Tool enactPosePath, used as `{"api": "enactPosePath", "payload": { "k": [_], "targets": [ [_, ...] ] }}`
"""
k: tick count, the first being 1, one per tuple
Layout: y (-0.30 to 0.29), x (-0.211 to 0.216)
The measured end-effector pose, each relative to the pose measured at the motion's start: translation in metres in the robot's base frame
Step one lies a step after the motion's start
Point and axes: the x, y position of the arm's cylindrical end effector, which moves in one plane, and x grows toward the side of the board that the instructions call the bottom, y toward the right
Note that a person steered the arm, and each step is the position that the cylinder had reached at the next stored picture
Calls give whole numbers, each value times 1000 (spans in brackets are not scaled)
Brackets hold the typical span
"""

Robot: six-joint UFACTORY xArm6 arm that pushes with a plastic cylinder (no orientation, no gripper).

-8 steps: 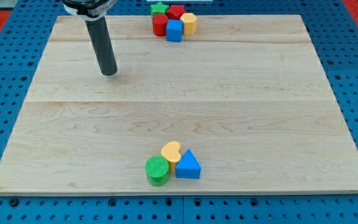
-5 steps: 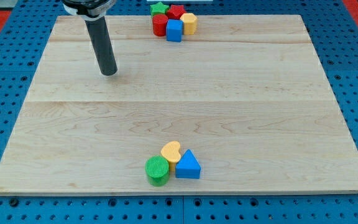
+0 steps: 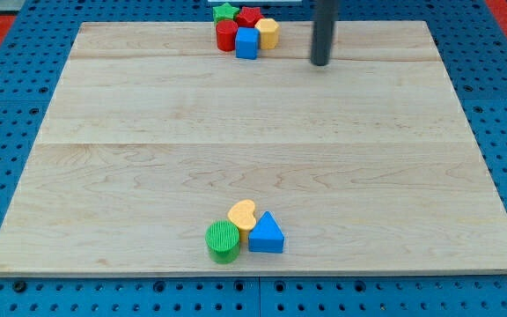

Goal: Nudge the group of blocks

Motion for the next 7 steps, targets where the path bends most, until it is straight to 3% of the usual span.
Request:
{"api": "enactPosePath", "payload": {
  "k": [1,2,4,7],
  "targets": [
    [6,-76],
    [2,-79],
    [-146,-74],
    [-183,-77]
  ]
}}
